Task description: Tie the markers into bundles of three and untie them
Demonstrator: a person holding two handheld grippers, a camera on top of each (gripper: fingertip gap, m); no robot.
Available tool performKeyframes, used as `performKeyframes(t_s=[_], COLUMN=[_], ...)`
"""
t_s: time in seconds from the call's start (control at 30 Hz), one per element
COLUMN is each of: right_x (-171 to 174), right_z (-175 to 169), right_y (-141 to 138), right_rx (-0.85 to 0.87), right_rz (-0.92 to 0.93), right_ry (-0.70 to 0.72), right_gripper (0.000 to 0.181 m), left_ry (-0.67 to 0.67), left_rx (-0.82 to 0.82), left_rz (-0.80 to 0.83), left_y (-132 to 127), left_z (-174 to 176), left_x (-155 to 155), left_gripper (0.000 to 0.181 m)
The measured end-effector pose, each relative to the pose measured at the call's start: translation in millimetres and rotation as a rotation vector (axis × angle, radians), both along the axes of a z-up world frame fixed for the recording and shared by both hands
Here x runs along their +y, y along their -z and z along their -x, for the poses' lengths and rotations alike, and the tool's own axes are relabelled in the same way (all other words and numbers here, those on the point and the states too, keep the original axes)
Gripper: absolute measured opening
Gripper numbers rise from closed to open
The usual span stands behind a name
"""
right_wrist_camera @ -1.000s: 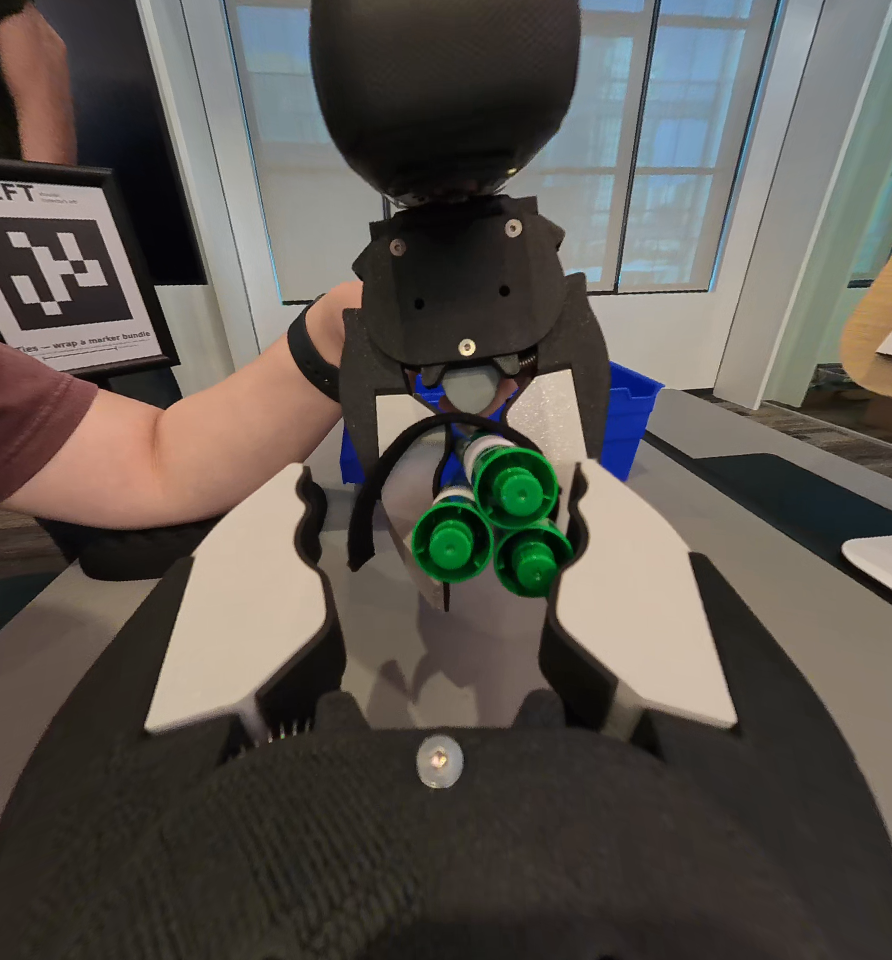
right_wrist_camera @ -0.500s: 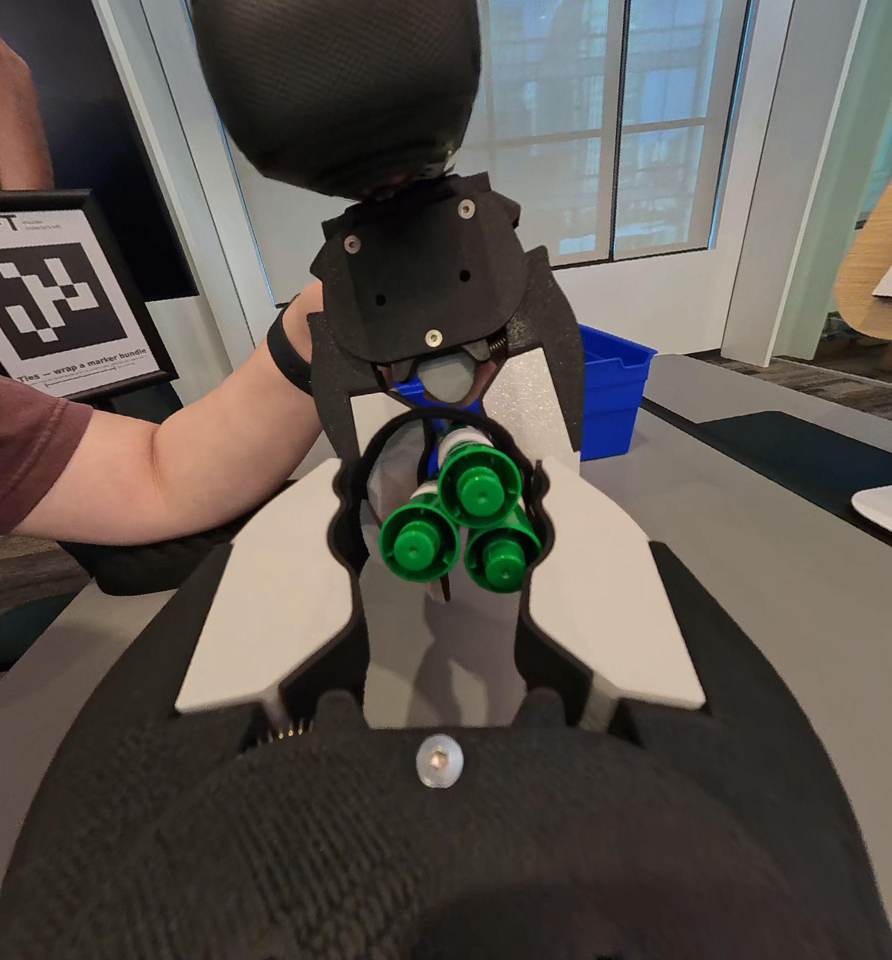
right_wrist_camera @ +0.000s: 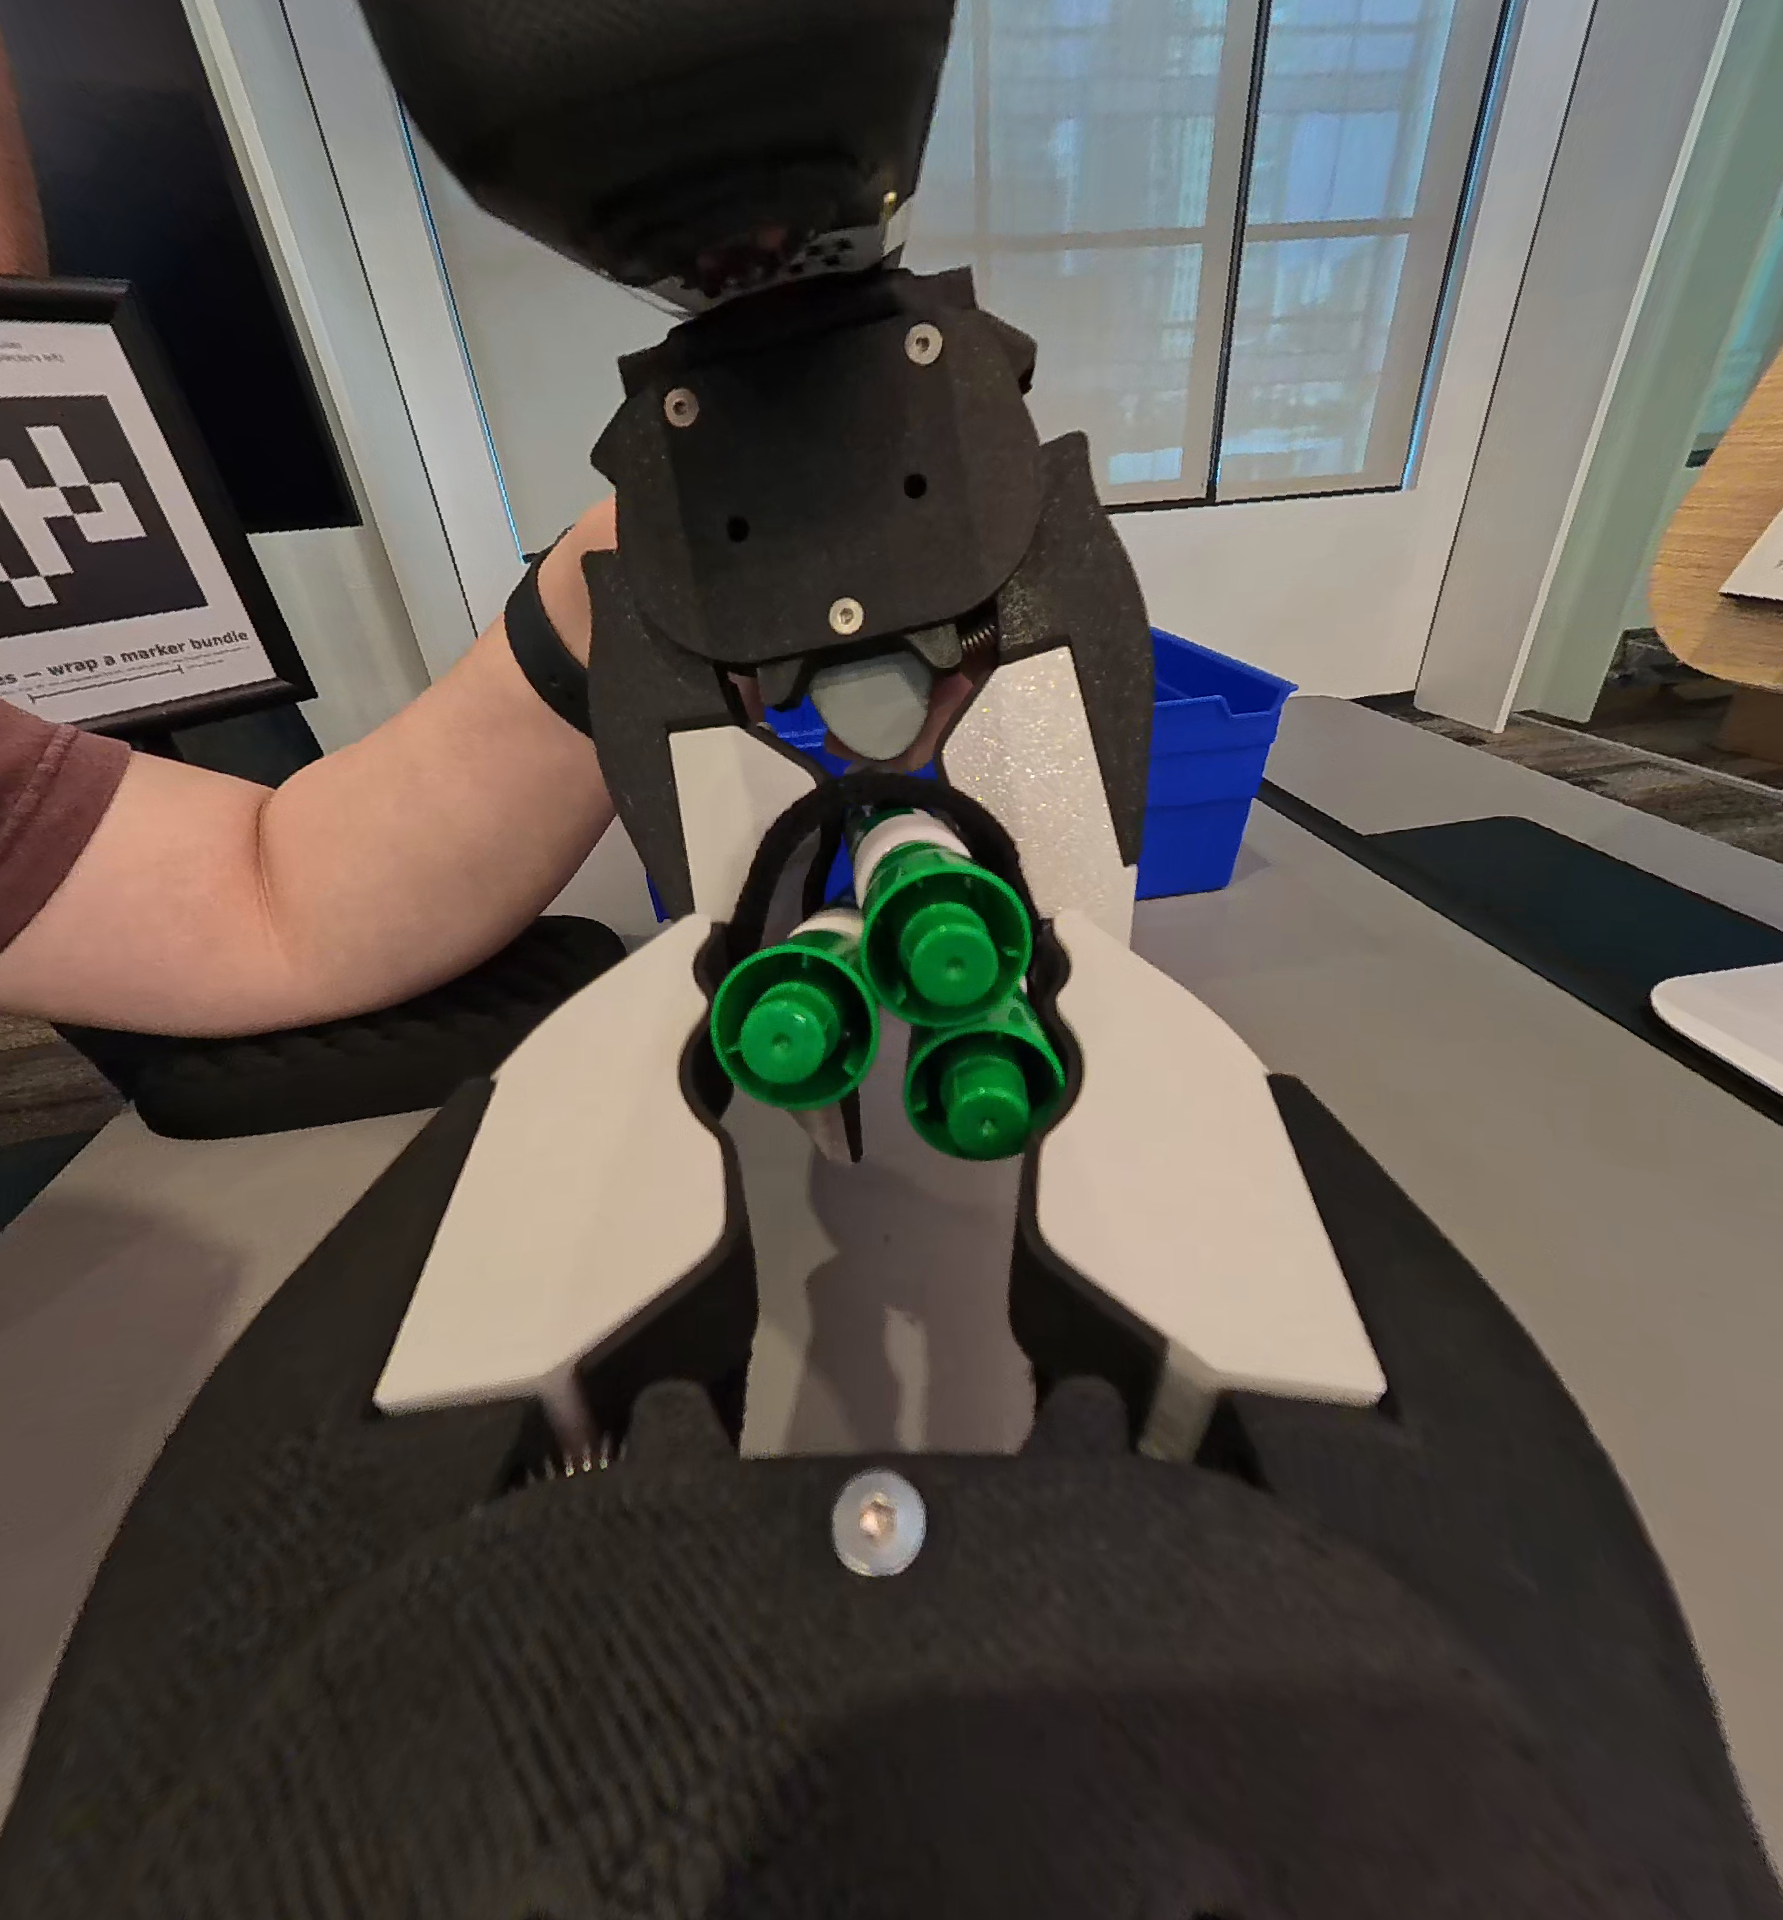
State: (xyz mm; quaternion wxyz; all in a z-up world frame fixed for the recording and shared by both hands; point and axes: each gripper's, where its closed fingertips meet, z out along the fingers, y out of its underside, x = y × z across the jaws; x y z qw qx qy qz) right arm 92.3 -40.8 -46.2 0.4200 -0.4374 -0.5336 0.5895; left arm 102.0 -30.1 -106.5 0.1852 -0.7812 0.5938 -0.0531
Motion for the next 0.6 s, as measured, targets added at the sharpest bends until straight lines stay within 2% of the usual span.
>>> performKeyframes(t_s=[0.6], right_x=[0], right_z=[0], right_y=[11], right_rx=[-0.045], right_rz=[-0.063], right_ry=[-0.005], right_gripper=[0.043], left_ry=[-0.004], left_rx=[0.006], left_rz=[0.007], left_y=[-2], left_z=[4], left_x=[-3], left_gripper=[0.04])
